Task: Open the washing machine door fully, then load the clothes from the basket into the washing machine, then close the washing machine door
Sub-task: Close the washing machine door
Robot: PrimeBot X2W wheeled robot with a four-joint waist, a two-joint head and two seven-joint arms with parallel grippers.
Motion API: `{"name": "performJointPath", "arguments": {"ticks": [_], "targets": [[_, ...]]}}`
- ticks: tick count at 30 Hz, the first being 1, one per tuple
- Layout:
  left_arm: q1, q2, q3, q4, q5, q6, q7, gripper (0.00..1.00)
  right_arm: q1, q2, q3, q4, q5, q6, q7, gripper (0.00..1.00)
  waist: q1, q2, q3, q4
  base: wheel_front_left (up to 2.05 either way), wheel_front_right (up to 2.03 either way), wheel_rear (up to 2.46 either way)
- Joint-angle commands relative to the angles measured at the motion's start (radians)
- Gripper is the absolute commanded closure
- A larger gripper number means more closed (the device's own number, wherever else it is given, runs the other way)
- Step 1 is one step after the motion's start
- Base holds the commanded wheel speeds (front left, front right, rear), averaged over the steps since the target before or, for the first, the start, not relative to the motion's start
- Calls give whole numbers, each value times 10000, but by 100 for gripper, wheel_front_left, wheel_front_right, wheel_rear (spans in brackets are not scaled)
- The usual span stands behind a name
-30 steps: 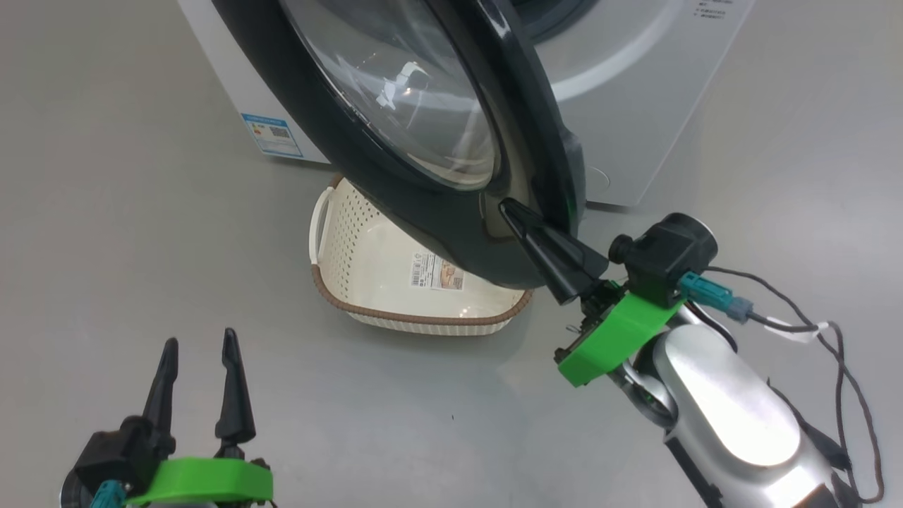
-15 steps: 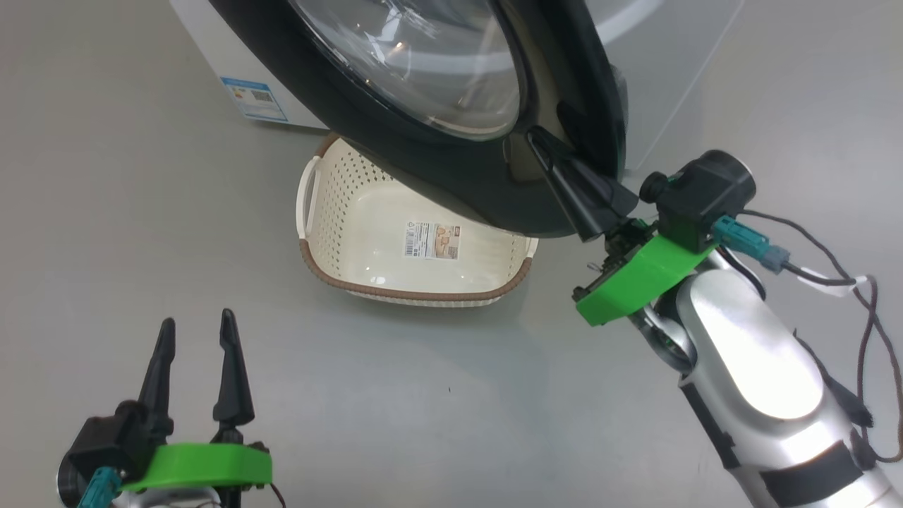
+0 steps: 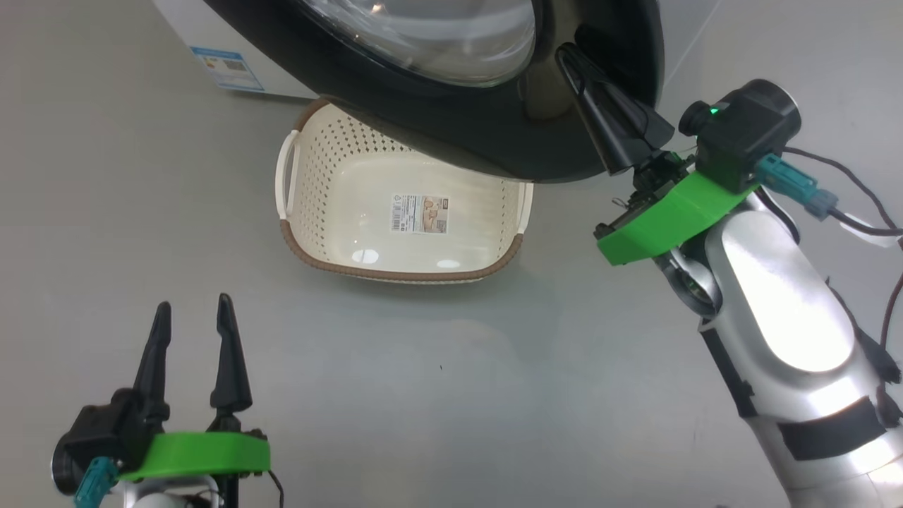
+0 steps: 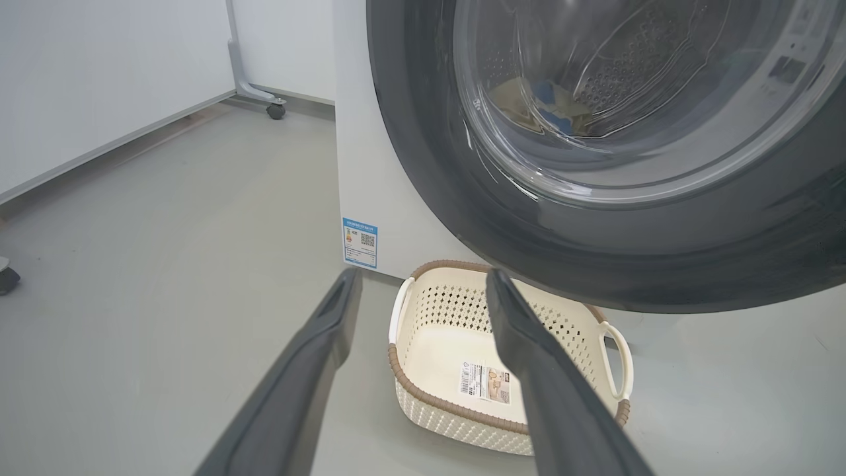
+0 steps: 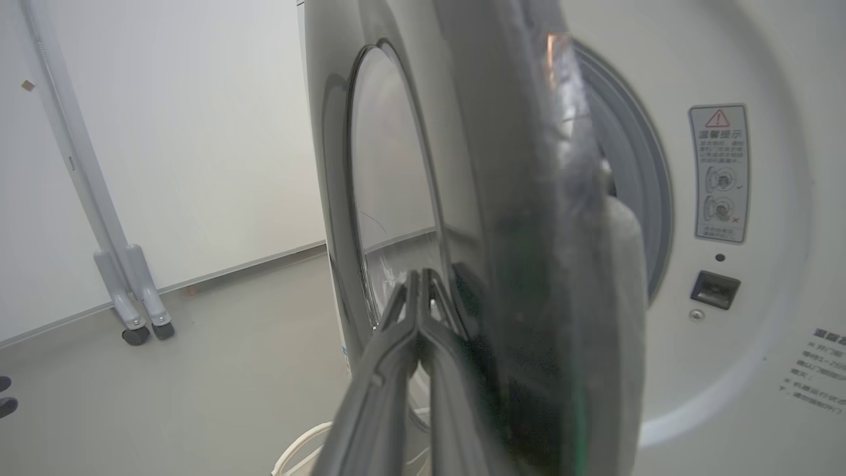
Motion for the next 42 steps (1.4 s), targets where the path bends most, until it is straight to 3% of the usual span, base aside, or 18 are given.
{"name": "performJointPath", "arguments": {"ticks": [1,28,42], "targets": [[-210,58,348,-332,62,41,-111,0,-335,-3,-24,-269,-64,37,-53,100,-1,0,73,-6,0,0,0],[-370,58,202,-675,187,94,-111,0,-2553,-955,-744,157,-260,37,-53,100,-1,0,1353,74,0,0,0],[-482,58,-37,-978,166,77,-111,0,-3282,-1412,-1249,752,-476,37,-53,100,-1,0,1697,500,0,0,0]]}}
